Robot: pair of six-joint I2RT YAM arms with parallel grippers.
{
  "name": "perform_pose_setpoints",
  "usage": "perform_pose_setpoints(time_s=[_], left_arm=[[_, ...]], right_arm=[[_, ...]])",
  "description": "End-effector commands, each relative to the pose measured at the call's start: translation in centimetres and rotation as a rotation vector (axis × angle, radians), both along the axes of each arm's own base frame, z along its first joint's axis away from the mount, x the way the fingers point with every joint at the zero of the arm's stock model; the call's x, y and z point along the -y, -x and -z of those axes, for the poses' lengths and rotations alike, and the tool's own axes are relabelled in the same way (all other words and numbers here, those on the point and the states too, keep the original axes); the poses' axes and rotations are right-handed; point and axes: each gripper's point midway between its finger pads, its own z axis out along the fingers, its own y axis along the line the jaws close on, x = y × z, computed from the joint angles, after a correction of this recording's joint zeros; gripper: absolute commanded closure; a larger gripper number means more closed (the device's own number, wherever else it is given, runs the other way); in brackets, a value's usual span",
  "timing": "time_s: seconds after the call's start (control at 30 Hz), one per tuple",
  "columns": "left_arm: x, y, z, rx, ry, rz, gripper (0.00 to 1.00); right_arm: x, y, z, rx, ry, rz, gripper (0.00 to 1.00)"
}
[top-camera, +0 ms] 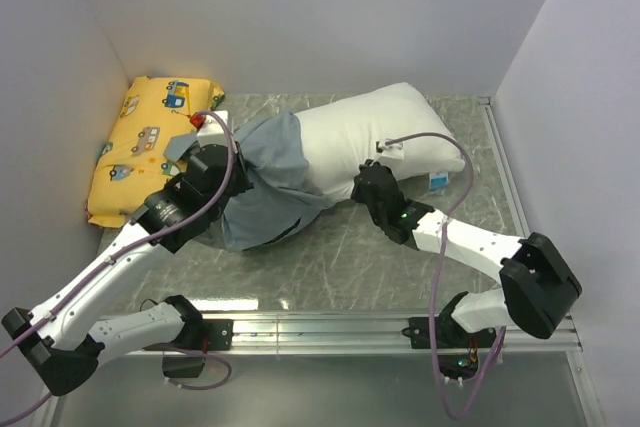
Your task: Remove the pillowcase from the pillow
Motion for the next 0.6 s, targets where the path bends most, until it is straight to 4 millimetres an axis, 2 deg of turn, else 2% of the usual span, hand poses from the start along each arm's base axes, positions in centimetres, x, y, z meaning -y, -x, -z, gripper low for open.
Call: perform_pose_setpoints(time_s=[0.0,0.07,0.13,0.17,0.2,0.23,0.27,0.3,0.37,0.4,0.43,0.47,0.5,0.53,0.57], left_arm=[[-1.4,-0.7,-6.5,0.146,0.032,-0.052,0.99],[-1.5,-0.9,-7.3,0.160,0.014,-0.057,1.00],[-1.9,-1.3,-9.2,0.190,0.007,-0.084,1.00],[-2.1,-1.5,-9.8,0.201,-0.008,-0.089,0.99],[-2.2,-1.7,-10.5,0.213,-0.013,-0.094,0.99],[-2.0,-2.3,-11.6,0.225,-0.013,-0.102,1.00],[-2.3,-2.8,-12.0,0.225,-0.026,-0.113,0.99],[-2.2,-3.4,-12.3,0.221,-0.031,-0.115,1.00],[-1.4,-5.5,-12.5,0.200,-0.027,-0.095,0.99],[-1.0,-6.4,-12.2,0.185,-0.024,-0.083,1.00],[0.0,-8.0,-11.3,0.156,-0.027,-0.061,1.00],[0.0,-9.0,-10.8,0.140,-0.020,-0.060,0.99],[1.1,-9.9,-10.4,0.130,-0.006,-0.019,0.99],[1.9,-11.5,-8.8,0.093,-0.014,-0.009,0.99],[1.9,-12.6,-8.1,0.076,-0.006,-0.010,0.99]], right_arm=[[1.8,-1.1,-6.5,0.120,-0.011,0.096,1.00],[2.8,0.7,-9.1,0.125,0.006,0.085,1.00],[2.9,2.0,-12.8,0.153,-0.026,0.037,1.00],[3.7,3.6,-14.2,0.141,-0.019,0.018,1.00],[3.8,4.3,-17.5,0.175,-0.055,0.003,1.00],[4.2,5.0,-19.1,0.189,-0.062,-0.013,1.00],[4.4,5.7,-19.4,0.162,-0.035,-0.033,1.00],[4.6,5.9,-22.2,0.196,-0.060,-0.038,1.00],[4.1,5.2,-22.0,0.173,0.001,-0.054,1.00],[4.0,4.5,-22.5,0.174,0.010,-0.046,1.00],[3.6,3.8,-21.7,0.147,0.027,-0.050,1.00],[2.6,2.4,-19.8,0.103,0.054,-0.057,1.00],[2.2,1.4,-18.0,0.063,0.054,-0.072,1.00],[1.2,-0.1,-15.2,0.006,0.067,-0.079,1.00],[0.5,-1.1,-13.7,-0.016,0.055,-0.086,1.00]])
